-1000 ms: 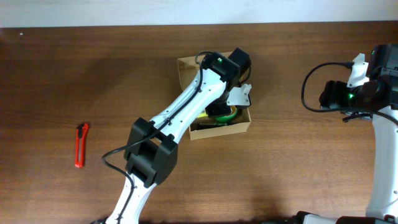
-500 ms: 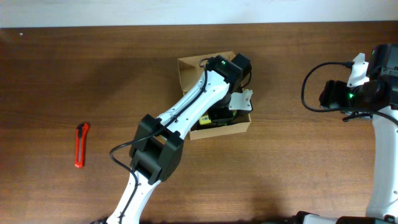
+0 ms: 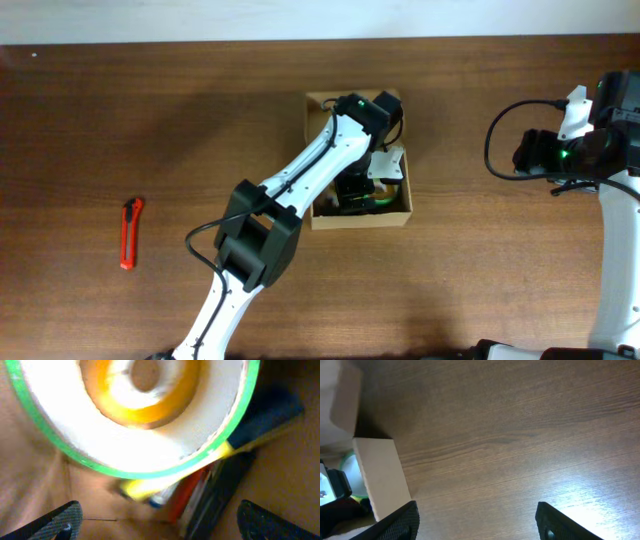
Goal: Pack container
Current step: 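Lower the yellow highlighter into the box and open the left gripper, then withdraw the left gripper and move it to the red box cutter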
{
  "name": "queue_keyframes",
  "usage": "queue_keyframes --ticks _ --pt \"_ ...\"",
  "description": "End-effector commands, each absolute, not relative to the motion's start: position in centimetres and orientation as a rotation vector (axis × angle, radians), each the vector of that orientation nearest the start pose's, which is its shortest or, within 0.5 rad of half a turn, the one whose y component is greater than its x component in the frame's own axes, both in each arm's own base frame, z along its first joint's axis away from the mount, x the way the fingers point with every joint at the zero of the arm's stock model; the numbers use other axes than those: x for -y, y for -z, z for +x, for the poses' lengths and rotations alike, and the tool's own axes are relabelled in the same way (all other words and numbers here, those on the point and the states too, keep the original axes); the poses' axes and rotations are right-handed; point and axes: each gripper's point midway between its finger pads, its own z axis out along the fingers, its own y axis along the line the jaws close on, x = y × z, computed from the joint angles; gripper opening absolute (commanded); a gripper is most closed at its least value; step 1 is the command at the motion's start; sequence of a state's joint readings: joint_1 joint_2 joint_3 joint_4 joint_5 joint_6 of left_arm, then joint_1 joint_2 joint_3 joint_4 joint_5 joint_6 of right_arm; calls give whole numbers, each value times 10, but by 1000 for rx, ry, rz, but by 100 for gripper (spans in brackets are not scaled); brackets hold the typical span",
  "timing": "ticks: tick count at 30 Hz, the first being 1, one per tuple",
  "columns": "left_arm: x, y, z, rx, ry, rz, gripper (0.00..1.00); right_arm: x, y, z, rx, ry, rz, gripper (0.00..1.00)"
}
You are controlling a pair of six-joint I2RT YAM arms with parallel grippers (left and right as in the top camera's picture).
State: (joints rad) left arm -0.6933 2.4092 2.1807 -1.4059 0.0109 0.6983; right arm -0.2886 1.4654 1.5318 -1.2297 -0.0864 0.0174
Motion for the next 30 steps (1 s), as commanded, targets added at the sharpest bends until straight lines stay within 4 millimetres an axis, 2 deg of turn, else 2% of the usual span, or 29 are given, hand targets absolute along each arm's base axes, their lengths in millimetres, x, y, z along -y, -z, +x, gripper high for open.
queue_keyframes --ticks 1,4,6,9,11,14,16,17,18,19,20,22,23,25,28,30 --pt "297 -57 359 -2461 -36 1980 100 79 -226 320 -2701 -59 388 75" --pt "306 -89 373 -2412 -31 1891 94 78 -226 320 -2700 -65 386 75" --pt "309 -118 380 -2365 -32 1826 89 78 -226 320 -2700 -65 386 75" --pt "300 -164 392 -2331 -137 1681 63 78 -226 320 -2700 -65 386 75" --pt "284 -194 399 -2323 -249 1561 43 78 -226 320 -2700 -64 386 75" --pt "250 -232 412 -2365 -392 1290 34 78 -226 320 -2700 -64 386 75" --pt "217 -248 418 -2444 -410 1075 34 78 -226 320 -2700 -64 386 75" --pt "194 -252 419 -2511 -412 947 35 78 -226 320 -2700 -64 387 75" --pt "171 -253 419 -2577 -419 835 41 78 -226 320 -2700 -64 386 75" --pt "141 -250 416 -2666 -436 692 41 78 -226 320 -2700 -64 386 75" --pt "118 -247 413 -2735 -449 584 39 78 -226 320 -2700 -64 386 75" --pt "79 -238 408 -2848 -431 429 24 78 -226 320 -2699 -64 386 75" --pt "66 -237 407 -2878 -386 372 20 78 -226 320 -2699 -63 386 75" --pt "41 -232 408 -2916 -379 237 20 78 -226 321 -2699 -63 386 75" --pt "17 -221 406 -2965 -391 125 21 79 -226 321 -2695 -62 386 75" --pt "5 -207 398 -3024 -409 80 21 79 -226 322 -2693 -61 385 75"
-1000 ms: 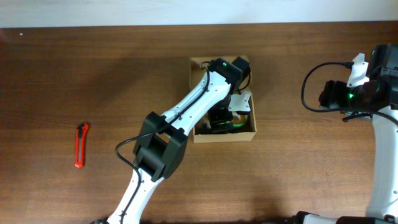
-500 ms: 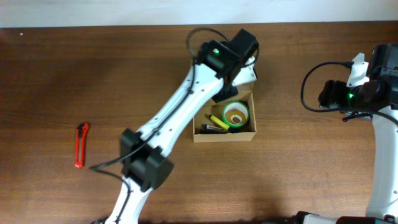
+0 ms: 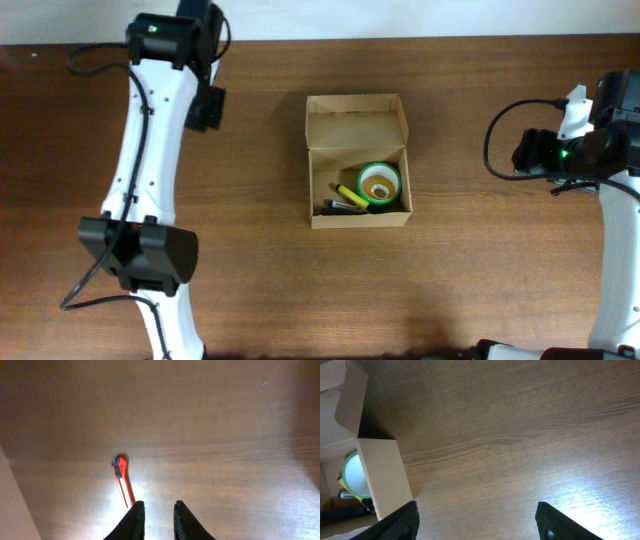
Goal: Pack container
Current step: 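Withdraw the left gripper and move it to the red box cutter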
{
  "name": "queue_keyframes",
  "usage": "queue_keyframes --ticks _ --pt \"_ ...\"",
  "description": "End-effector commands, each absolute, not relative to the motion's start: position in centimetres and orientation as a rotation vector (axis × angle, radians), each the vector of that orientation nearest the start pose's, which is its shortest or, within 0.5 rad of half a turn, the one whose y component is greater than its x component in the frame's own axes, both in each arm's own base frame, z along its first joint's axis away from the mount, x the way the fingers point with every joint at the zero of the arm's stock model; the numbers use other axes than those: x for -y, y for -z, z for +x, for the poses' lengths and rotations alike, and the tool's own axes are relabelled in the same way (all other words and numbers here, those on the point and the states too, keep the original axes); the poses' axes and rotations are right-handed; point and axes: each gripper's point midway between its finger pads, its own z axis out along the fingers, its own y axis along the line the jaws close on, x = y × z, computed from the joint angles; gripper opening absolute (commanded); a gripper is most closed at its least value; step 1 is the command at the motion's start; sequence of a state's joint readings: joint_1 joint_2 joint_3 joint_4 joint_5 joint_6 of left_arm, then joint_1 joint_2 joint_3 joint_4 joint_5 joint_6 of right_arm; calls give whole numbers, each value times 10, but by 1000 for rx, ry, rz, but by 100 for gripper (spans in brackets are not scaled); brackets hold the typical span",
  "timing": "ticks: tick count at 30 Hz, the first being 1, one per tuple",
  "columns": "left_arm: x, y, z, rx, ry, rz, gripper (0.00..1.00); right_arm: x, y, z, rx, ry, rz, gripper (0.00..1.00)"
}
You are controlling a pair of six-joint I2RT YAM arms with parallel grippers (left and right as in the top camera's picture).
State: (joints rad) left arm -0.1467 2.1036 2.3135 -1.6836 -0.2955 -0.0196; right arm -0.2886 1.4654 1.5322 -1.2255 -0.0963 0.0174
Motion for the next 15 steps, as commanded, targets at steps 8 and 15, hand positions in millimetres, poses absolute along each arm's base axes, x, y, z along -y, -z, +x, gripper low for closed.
queue_keyframes --ticks 8,15 --pt "-22 -211 344 -3035 -556 24 14 80 -226 322 -2693 -56 386 75" --pt "-49 -197 292 -2935 -467 -126 52 79 -226 322 -2693 -57 387 75"
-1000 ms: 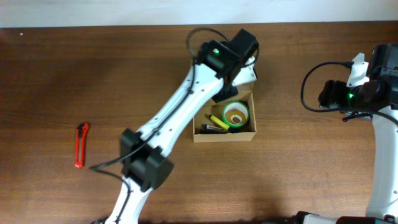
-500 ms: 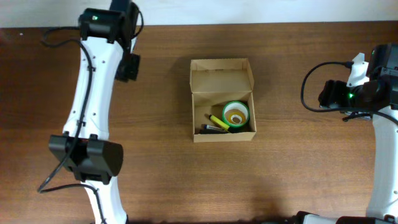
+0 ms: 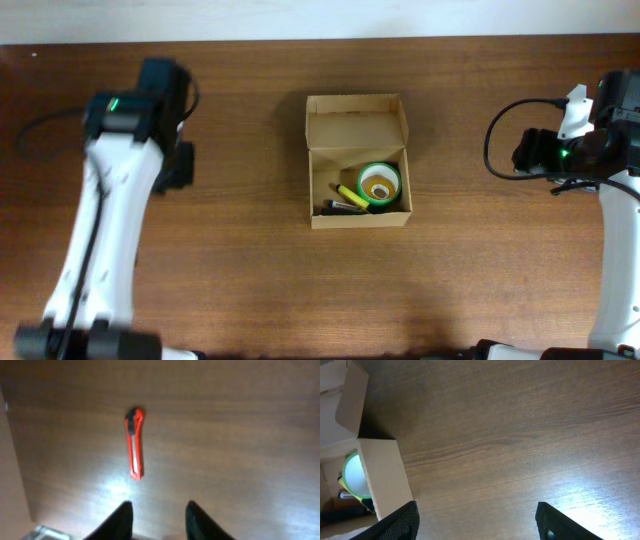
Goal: Pack container
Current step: 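Withdraw the left gripper and move it to the red box cutter, then grasp the red box cutter with the left gripper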
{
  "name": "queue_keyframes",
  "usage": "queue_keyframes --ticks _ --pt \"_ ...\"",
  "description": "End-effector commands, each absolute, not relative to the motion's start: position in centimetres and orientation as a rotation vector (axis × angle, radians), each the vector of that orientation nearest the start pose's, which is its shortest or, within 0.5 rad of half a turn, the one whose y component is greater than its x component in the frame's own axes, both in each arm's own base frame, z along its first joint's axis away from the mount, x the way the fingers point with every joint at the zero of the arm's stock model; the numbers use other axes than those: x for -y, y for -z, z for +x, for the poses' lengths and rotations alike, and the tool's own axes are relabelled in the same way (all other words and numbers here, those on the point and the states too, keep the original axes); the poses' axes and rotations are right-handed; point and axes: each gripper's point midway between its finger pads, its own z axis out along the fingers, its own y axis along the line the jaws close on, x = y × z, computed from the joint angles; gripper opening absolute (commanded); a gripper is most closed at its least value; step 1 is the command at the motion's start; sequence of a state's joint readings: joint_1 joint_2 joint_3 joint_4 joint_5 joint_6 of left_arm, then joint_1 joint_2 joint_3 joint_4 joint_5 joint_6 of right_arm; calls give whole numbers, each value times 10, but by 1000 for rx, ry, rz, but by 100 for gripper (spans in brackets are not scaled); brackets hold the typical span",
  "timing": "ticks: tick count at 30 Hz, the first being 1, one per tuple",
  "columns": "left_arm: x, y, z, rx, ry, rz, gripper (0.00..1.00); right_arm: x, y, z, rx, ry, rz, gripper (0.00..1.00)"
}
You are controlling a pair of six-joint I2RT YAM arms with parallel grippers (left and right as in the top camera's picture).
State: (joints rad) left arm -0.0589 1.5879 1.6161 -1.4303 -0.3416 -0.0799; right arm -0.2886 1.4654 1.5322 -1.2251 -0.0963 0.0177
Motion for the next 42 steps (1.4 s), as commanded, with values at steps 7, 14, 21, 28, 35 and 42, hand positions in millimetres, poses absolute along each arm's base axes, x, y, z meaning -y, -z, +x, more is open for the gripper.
queue_keyframes --ticks 7,14,21,28,35,42 --pt "-75 -133 270 -2995 -142 -318 65 79 -226 321 -2695 -58 386 75" --pt "-107 -93 259 -3113 -22 -399 59 79 -226 322 -2693 -57 385 75" --pt "-131 -65 256 -3241 -191 -171 50 81 -227 323 -2688 -44 385 75" --pt "-156 -63 269 -3206 -355 4 59 85 -227 322 -2691 -10 384 75" --pt "-166 -41 263 -3231 -220 -123 66 85 -227 322 -2691 -6 384 75" --pt "-157 -16 261 -3263 -21 -164 66 88 -227 321 -2693 18 390 75"
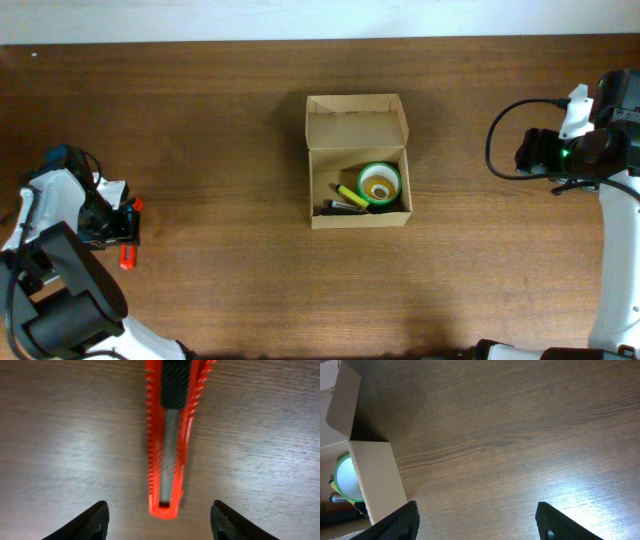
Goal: Pack container
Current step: 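Grasp the red box cutter with the left gripper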
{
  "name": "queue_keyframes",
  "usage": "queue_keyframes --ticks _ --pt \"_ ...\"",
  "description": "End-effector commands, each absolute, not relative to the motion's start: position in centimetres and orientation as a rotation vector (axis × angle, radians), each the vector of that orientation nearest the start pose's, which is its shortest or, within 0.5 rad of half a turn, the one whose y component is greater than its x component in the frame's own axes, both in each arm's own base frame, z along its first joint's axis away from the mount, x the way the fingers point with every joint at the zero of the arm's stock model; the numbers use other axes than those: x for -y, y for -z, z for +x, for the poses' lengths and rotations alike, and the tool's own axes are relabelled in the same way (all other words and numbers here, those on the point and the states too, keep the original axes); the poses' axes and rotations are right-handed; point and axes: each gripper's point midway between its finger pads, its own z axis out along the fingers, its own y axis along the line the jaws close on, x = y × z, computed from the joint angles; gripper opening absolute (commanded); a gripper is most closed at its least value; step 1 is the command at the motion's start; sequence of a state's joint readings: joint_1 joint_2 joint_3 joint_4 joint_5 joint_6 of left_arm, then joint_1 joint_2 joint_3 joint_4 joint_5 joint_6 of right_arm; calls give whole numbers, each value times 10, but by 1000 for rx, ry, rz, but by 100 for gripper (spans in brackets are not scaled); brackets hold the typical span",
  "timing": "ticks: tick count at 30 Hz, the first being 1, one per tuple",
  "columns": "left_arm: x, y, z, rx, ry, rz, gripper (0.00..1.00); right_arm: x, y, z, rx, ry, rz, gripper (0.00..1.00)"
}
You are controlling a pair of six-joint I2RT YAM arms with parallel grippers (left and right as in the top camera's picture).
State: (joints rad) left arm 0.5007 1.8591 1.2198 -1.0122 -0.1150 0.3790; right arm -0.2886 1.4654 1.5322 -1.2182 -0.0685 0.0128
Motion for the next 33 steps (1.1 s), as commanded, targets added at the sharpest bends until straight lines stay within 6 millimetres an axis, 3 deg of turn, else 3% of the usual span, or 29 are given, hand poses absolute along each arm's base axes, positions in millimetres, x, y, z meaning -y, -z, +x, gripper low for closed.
queue_keyframes --ticks 1,8,14,15,16,17,18,23,26,30,33 --pt "-157 -13 261 -3269 -15 -164 66 89 -227 321 -2693 19 390 75" --pt "-156 4 266 -3273 22 -137 65 90 -227 322 -2687 30 391 75" --pt "-156 17 268 -3281 42 -137 52 90 -227 322 -2688 29 391 75" --pt "-156 17 269 -3279 41 -138 46 90 -227 322 -2687 29 391 75" --pt "-156 17 269 -3277 39 -137 29 90 -227 322 -2689 29 391 75" --pt "-157 17 269 -3276 38 -138 4 90 -227 321 -2690 28 392 75" --pt "-157 17 269 -3276 37 -138 2 90 -227 321 -2691 28 392 75" --pt "-153 16 270 -3281 39 -179 2 89 -227 321 -2690 23 391 75" --pt "-139 11 275 -3301 43 -130 2 89 -227 322 -2689 23 391 75" --pt "-116 -12 298 -3304 28 31 2 89 -227 322 -2689 23 391 75" --pt "-94 -52 328 -3268 -1 178 2 88 -227 322 -2689 12 389 75"
